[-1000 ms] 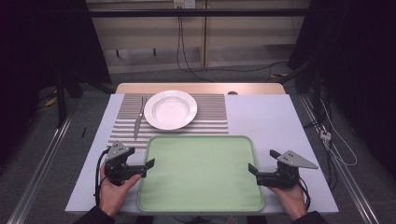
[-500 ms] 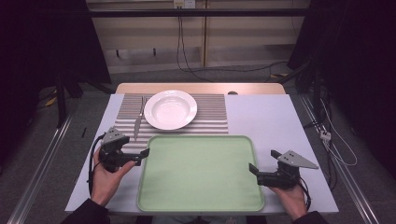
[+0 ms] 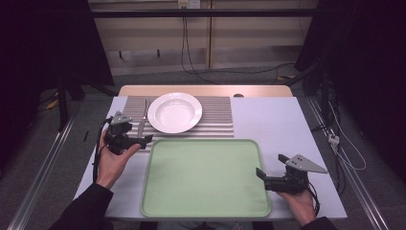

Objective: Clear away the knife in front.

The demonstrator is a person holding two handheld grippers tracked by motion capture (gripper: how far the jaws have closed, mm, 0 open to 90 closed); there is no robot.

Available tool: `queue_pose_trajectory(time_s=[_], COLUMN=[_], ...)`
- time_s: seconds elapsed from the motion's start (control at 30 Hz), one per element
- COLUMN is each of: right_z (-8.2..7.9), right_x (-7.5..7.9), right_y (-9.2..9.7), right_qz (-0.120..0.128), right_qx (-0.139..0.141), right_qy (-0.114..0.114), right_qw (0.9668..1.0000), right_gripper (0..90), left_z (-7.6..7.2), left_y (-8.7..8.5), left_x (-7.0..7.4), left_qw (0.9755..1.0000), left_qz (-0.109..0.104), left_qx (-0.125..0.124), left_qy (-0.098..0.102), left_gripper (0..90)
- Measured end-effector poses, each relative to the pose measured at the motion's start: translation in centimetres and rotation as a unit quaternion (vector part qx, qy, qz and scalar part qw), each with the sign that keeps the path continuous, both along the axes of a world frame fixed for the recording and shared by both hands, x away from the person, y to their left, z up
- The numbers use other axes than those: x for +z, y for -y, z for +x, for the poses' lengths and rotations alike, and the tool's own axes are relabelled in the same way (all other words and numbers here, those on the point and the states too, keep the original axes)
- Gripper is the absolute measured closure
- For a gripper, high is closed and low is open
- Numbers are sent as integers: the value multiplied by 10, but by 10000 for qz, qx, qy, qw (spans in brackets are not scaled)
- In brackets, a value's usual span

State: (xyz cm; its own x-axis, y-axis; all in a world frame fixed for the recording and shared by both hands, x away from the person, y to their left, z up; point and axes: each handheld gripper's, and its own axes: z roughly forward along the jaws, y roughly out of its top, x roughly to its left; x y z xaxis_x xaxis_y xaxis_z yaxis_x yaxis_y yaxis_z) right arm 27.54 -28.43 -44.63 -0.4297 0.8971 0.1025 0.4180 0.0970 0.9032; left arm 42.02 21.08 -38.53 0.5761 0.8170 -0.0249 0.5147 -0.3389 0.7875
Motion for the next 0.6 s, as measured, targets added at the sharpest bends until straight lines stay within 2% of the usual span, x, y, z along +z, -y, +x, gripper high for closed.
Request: queue_pose_trajectory(time_s=[0.1,0.17,0.2,0.23,0.3,0.37,0.43,0.47,0.5,0.57,0.6], right_z=[0,0,1,1,2,3,3,2,2,2,2], right_x=[0,0,0,0,-1,-1,-1,-1,-1,-1,-1], right_y=[-1,-1,-1,-1,-1,-2,-2,-2,-2,-1,-1], right_qz=[-5,-2,4,9,15,18,9,17,24,30,33], right_qx=[23,10,21,23,36,47,50,54,53,53,55], right_qy=[-5,-14,-9,-19,-31,-36,-38,-27,-30,-32,-31], right_qw=[10000,10000,10000,10000,10000,10000,10000,10000,10000,10000,10000], right_gripper=[0,0,0,1,0,0,0,0,0,0,1], left_z=[15,23,26,29,37,45,55,67,72,77,85], left_y=[-3,-6,-6,-6,-9,-9,-12,-18,-20,-23,-26], left_x=[0,0,0,-1,-3,-6,-11,-16,-19,-22,-26], left_qw=[9999,9996,9993,9993,9994,9990,9986,9978,9972,9966,9956], left_qz=[25,44,148,151,41,146,206,74,13,33,164], left_qx=[104,265,335,334,317,400,440,522,555,607,753], left_qy=[-70,-16,51,44,-149,-131,-221,-412,-492,-553,-537], left_gripper=[97,104,105,121,139,140,137,135,132,152,152])
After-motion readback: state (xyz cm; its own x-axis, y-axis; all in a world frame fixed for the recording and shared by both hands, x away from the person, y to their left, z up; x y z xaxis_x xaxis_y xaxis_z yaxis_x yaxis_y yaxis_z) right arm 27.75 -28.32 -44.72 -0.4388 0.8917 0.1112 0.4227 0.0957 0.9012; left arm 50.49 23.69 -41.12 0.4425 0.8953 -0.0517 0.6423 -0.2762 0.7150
